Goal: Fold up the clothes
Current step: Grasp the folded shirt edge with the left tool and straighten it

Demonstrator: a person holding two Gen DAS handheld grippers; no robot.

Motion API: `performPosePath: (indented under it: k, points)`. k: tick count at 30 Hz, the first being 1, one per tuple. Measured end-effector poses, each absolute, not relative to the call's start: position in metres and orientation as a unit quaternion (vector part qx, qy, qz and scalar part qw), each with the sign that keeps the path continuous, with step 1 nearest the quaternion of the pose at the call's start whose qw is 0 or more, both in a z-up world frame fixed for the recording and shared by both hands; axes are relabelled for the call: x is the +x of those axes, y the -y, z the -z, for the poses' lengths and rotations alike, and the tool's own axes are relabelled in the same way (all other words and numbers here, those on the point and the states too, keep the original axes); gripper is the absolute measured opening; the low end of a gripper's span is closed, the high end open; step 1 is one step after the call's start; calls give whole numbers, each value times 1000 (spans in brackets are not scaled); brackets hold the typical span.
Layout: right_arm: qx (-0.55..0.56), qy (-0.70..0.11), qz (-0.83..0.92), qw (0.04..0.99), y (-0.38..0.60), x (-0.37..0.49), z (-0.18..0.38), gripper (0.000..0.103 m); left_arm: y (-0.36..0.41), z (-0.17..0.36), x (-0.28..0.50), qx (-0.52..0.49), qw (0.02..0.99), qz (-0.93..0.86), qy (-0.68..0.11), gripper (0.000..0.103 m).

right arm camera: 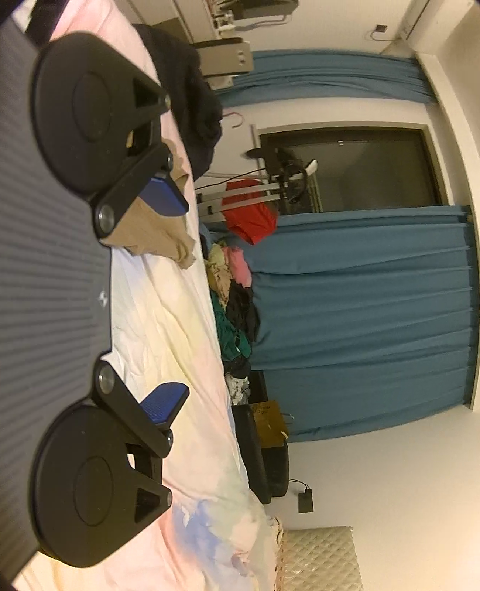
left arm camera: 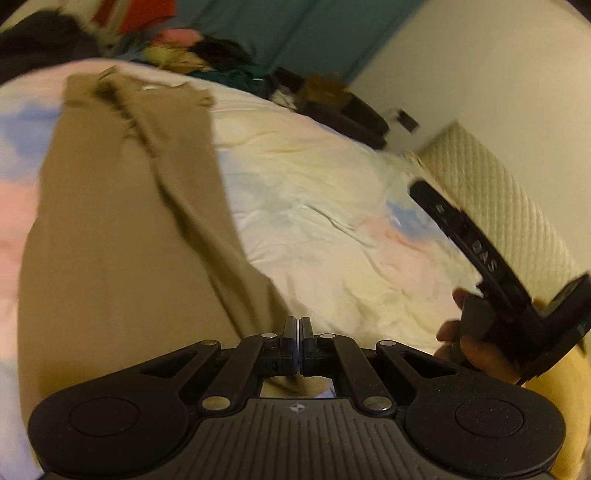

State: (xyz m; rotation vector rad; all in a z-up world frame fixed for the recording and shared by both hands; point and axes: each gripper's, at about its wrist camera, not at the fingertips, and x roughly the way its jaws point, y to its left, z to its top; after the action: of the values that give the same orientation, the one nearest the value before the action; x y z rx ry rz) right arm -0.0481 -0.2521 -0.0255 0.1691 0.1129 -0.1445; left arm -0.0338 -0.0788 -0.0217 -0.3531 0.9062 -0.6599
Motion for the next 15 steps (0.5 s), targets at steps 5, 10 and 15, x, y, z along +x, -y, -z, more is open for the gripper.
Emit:
performPosePath:
  k: [5,10,15]
  points:
    - [111,-67,69,989,255,-46,26,98,49,39,-25,-216,814,293,-452,2]
    - [145,-61,56,986,260,-63,19,98,65,46,-11,-222,798,295,-477,36]
    - [167,-44,51,984,261,-92,21,98,110,54,4,-186,788,303,-503,69]
